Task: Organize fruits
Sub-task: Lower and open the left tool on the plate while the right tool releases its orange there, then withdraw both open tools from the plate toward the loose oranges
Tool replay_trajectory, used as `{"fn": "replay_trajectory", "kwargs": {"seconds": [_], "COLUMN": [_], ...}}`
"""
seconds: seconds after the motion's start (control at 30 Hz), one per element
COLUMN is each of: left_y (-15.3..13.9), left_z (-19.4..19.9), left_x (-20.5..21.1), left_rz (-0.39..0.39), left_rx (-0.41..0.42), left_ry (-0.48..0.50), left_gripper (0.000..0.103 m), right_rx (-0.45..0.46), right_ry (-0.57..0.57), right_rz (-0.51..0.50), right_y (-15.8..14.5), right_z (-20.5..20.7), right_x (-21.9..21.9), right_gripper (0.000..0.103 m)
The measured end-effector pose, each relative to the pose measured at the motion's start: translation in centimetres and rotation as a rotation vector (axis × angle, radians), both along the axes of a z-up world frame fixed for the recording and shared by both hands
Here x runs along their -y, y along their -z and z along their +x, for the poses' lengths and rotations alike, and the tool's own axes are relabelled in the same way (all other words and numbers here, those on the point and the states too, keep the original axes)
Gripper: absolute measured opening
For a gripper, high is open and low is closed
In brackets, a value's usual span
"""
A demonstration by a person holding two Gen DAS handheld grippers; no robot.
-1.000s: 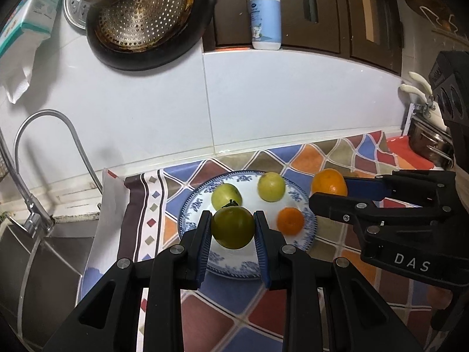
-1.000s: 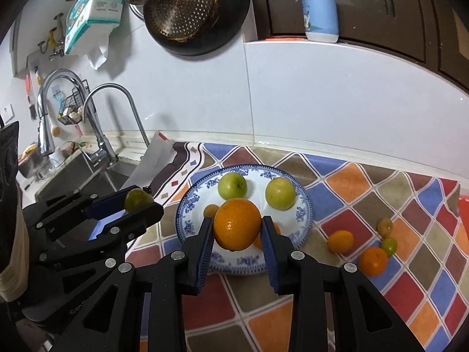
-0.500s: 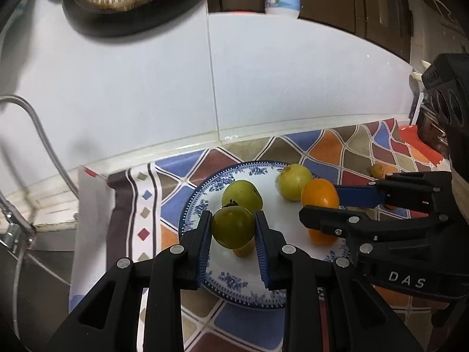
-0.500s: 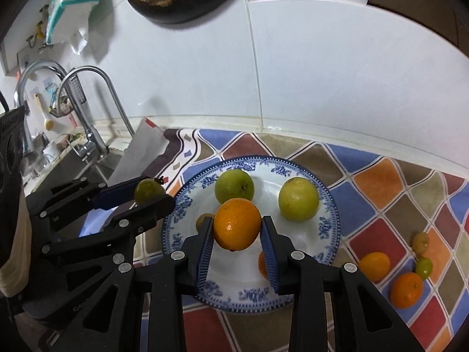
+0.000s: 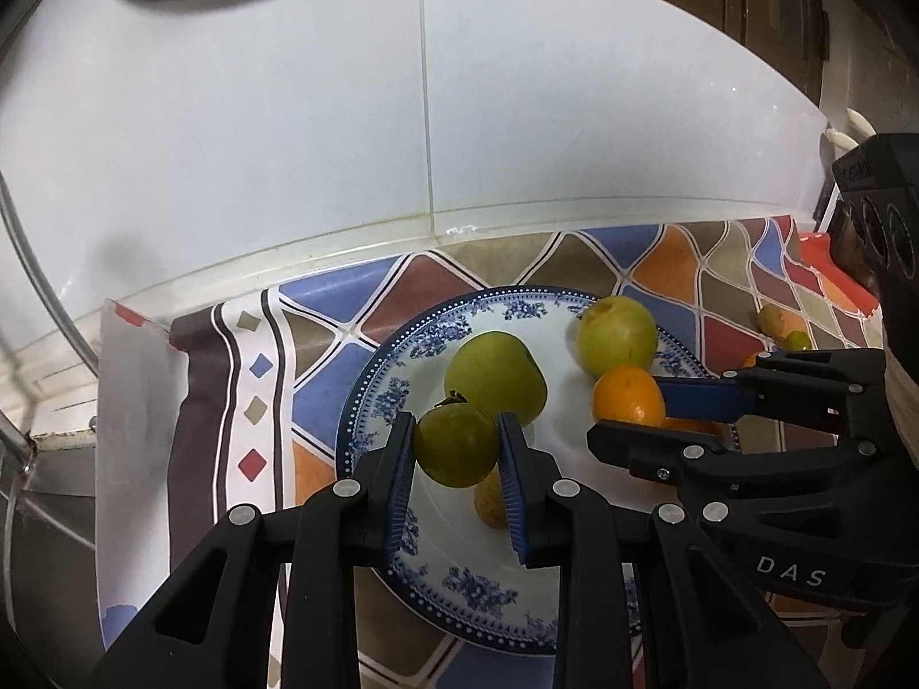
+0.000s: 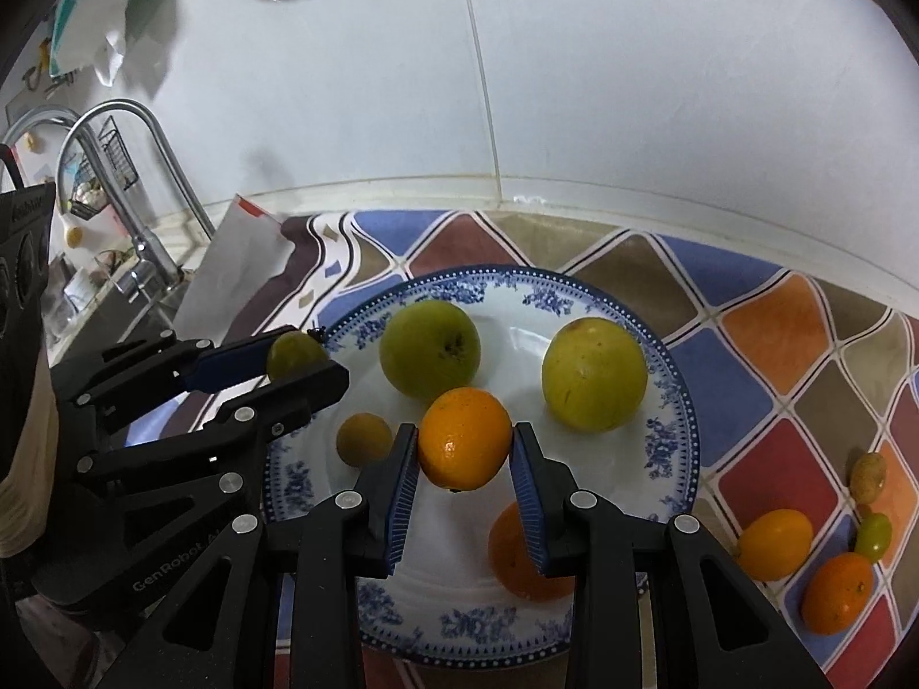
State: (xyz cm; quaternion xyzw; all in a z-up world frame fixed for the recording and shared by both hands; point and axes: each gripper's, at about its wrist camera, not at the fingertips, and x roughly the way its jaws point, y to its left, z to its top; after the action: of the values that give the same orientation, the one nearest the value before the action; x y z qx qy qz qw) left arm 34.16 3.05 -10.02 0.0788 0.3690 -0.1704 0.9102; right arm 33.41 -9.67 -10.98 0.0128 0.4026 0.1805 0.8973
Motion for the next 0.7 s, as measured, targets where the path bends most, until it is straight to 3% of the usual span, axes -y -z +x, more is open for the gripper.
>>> {"fn": "replay_trajectory", "kwargs": {"seconds": [0.27,0.7], "left_y": [0.8,-1.4], "left_z": [0.9,-1.4], "left_x": [0.0,-0.6], "left_rz": [-0.014,-0.017], "left_rx": [-0.033,0.009], "left_ry": [0.007,-0.056], "left_gripper": [0.03,0.051], "right_rx": [-0.01,0.014], "right_ry": [0.016,0.041], "right_rz": [-0.005,0.002], "right_y": [0.8,0.0], "right_z": [1.1,-0.2], "right_x": [-0.3,0.4], "right_gripper": [0.033,0.036]}}
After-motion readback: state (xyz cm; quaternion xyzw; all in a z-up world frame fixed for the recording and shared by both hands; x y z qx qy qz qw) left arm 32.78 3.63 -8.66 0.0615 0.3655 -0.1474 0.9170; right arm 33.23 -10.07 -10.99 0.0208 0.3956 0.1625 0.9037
